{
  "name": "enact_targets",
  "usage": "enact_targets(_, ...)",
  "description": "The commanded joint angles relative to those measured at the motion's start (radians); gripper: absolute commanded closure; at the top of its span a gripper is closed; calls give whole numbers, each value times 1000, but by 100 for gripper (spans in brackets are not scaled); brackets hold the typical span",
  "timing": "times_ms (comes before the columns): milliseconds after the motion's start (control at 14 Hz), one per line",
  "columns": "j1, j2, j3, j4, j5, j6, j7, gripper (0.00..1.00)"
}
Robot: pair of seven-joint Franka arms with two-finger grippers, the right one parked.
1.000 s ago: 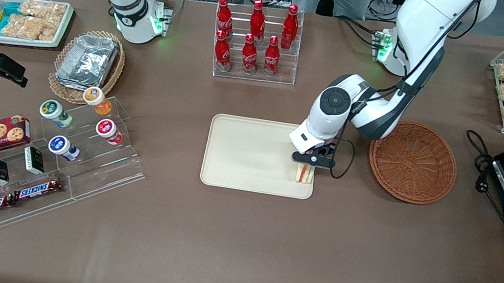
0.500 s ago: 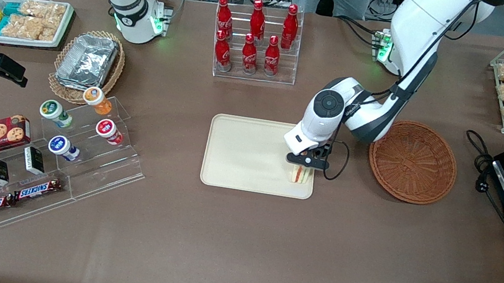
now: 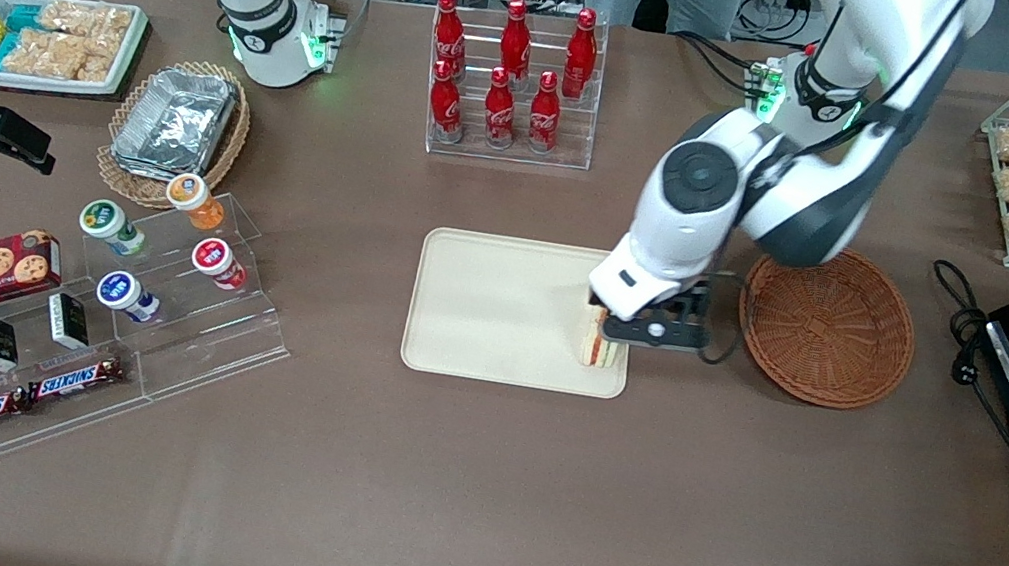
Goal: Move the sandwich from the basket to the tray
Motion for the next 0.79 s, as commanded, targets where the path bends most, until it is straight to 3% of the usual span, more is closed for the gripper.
enact_targets(0, 120, -68, 0, 82, -98, -192, 200, 0)
enact_targets(286, 331, -188, 29, 88, -132, -315, 452, 0)
enact_targets(500, 218, -285, 296, 65, -182, -323, 468, 0)
enact_targets(714, 223, -384, 307, -27, -184, -324, 498, 0)
